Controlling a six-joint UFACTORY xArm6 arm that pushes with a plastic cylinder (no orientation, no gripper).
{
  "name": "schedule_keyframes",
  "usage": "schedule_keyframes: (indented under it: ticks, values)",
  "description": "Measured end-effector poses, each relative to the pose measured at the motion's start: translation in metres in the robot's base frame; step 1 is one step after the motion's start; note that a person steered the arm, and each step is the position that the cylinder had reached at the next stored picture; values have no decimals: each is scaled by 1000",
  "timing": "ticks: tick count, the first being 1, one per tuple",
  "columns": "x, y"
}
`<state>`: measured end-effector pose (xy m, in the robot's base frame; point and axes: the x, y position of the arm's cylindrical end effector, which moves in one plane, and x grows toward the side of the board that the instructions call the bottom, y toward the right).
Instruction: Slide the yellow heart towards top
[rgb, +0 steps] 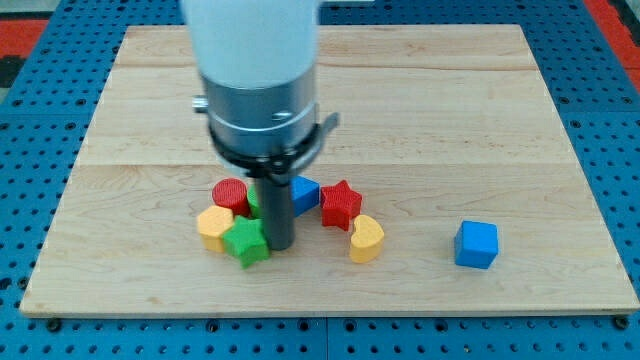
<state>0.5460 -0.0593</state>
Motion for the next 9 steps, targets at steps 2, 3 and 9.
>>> schedule_keyframes:
  ticks: [2,3,9]
  values:
    - [42,28]
    - [40,77]
    - [-109,190]
